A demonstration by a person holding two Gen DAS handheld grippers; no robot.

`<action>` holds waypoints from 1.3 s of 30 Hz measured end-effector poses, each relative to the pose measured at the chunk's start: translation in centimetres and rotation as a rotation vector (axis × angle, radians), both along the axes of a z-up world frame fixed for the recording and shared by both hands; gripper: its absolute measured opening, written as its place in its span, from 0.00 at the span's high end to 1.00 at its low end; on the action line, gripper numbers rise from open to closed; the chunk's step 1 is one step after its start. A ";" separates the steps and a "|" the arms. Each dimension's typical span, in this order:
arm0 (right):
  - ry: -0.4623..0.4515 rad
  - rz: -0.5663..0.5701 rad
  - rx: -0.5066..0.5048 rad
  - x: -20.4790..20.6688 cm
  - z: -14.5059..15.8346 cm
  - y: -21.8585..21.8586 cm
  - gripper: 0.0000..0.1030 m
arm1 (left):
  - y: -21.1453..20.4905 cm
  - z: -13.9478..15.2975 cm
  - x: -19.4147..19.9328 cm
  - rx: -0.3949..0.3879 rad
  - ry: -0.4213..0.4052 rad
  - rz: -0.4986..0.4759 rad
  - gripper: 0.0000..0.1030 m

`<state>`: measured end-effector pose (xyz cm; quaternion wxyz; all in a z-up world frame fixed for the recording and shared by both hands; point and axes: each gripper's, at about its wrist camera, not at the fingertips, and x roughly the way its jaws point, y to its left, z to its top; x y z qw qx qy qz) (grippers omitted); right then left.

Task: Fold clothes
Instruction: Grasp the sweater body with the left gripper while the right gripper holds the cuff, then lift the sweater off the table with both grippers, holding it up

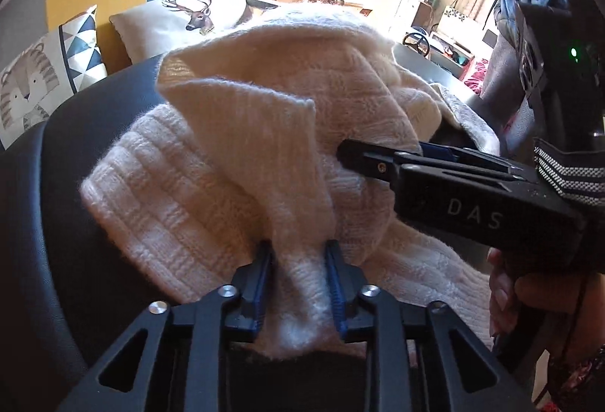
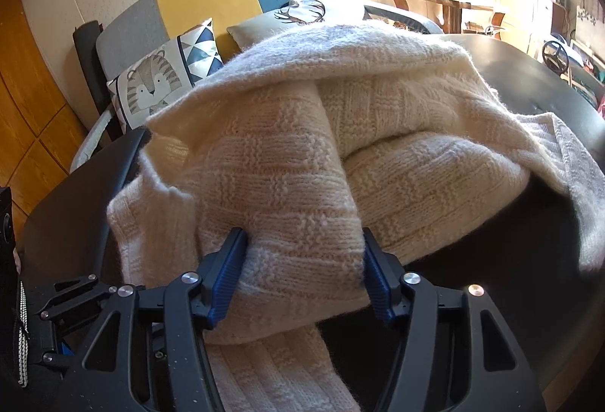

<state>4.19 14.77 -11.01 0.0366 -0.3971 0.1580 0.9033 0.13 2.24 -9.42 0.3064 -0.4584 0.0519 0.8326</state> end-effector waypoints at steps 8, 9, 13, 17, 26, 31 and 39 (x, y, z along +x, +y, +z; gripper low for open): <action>0.024 -0.006 -0.046 0.6 1.6 -0.5 0.74 | -3.3 3.4 0.5 0.058 0.077 0.044 0.93; 0.031 -0.001 -0.047 0.7 2.0 -0.7 0.75 | -4.0 4.2 0.6 0.074 0.095 0.055 0.93; 0.041 0.040 -0.103 0.8 3.3 -2.1 0.76 | -7.5 6.6 0.7 0.153 0.133 0.108 0.95; 0.055 0.106 -0.178 0.6 4.1 -4.8 0.77 | -11.3 7.9 1.1 0.217 0.159 0.168 0.95; 0.032 0.329 -0.269 -0.4 3.5 -14.2 0.78 | -21.8 8.8 3.1 0.225 0.197 0.327 0.95; -0.004 0.499 -0.263 -0.6 2.3 -20.0 0.75 | -25.7 7.5 4.6 0.178 0.209 0.416 0.95; 0.001 0.554 -0.177 -0.2 2.1 -21.4 0.66 | -27.7 2.5 4.9 0.150 0.121 0.478 0.94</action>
